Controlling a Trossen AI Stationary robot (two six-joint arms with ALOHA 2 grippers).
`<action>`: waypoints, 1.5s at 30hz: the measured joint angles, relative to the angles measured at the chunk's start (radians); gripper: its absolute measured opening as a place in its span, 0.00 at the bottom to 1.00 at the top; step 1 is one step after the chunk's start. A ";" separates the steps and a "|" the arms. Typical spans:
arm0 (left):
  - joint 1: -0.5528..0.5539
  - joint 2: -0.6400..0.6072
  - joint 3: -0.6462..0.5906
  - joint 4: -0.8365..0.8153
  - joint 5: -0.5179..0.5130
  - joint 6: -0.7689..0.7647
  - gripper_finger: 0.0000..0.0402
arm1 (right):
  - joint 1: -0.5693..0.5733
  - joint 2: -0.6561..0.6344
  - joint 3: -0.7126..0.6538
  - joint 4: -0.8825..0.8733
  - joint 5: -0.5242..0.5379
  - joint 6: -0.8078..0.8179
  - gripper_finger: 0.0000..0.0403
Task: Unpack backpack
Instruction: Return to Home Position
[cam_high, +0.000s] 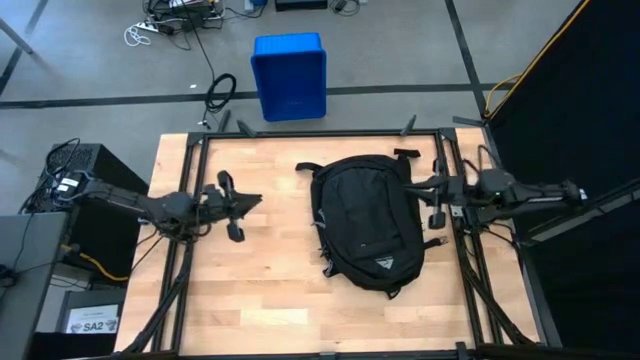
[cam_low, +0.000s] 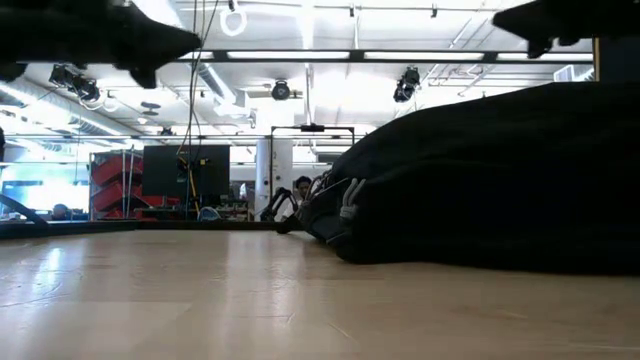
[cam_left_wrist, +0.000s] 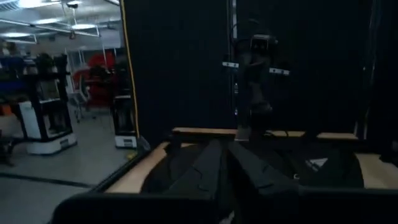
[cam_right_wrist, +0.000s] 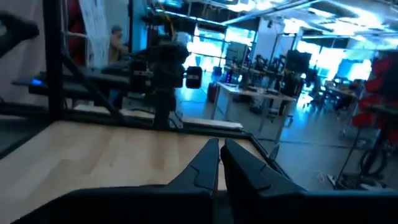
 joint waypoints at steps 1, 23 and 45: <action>-0.003 -0.063 -0.015 -0.028 -0.001 0.013 0.00 | 0.001 -0.049 0.000 -0.021 -0.001 0.002 0.00; 0.057 -0.554 -0.147 -0.397 -0.052 -0.002 0.00 | -0.081 -0.206 -0.152 0.038 0.048 -0.071 0.00; 0.090 -0.545 -0.148 -0.495 -0.064 0.040 0.00 | -0.298 -0.210 -0.336 0.092 0.217 -0.045 0.01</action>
